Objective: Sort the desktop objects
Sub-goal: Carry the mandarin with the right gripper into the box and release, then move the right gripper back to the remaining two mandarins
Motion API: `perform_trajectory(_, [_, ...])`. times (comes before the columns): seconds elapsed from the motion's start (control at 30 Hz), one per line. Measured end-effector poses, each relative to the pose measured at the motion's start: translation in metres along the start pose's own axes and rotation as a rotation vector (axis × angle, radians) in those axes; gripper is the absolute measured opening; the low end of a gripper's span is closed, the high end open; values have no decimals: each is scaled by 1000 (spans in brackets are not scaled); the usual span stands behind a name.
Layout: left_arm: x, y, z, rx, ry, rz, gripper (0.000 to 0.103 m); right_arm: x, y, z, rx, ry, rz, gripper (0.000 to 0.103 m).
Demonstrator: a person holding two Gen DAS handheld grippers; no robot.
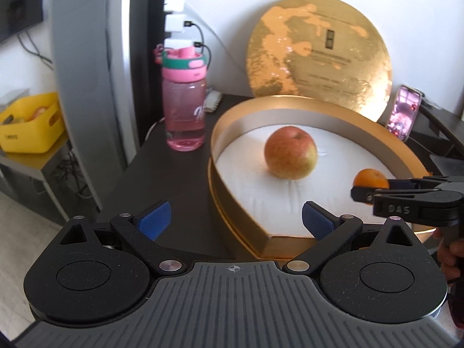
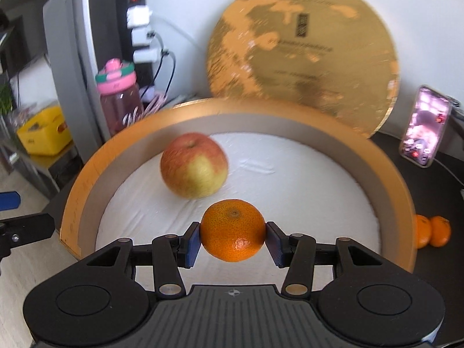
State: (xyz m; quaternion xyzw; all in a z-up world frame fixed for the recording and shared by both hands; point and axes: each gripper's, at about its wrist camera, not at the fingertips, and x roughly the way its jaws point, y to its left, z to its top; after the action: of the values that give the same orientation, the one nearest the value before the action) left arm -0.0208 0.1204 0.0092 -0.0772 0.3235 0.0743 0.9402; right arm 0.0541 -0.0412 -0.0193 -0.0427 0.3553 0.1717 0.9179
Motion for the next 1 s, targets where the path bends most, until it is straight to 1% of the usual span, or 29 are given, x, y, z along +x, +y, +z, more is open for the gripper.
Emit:
perform_trajectory(0.17, [3, 4, 0, -1, 5, 4, 100, 25, 18, 10, -46, 76, 34, 48])
perform_trajectory(0.27, [6, 7, 2, -13, 9, 11, 100, 38, 25, 17, -50, 115, 54, 48])
perform_trajectory(0.43, [10, 8, 3, -18, 15, 16, 100, 52, 31, 15, -72, 161, 56, 49])
perform_trajectory(0.5, [10, 5, 3, -10, 16, 11, 100, 47, 29, 14, -69, 143, 61, 50])
perform_trajectory(0.53, [10, 4, 3, -6, 16, 7, 100, 44, 27, 13, -62, 136, 61, 55])
perform_trajectory(0.57, [10, 1, 3, 1, 16, 3, 100, 40, 23, 12, -54, 124, 63, 58])
perform_trajectory(0.63, [10, -5, 4, 15, 15, -7, 100, 30, 14, 9, -31, 99, 69, 59])
perform_trajectory(0.7, [10, -13, 4, 32, 13, -21, 100, 16, 1, 4, 10, 55, 74, 59])
perform_trajectory(0.83, [11, -31, 2, 79, 11, -53, 100, -23, -33, -14, 108, -74, 63, 61])
perform_trajectory(0.9, [13, -42, 2, 103, 13, -74, 100, -42, -52, -24, 153, -140, 41, 61])
perform_trajectory(1.0, [17, -61, 2, 139, 19, -105, 100, -67, -78, -39, 200, -212, -42, 62])
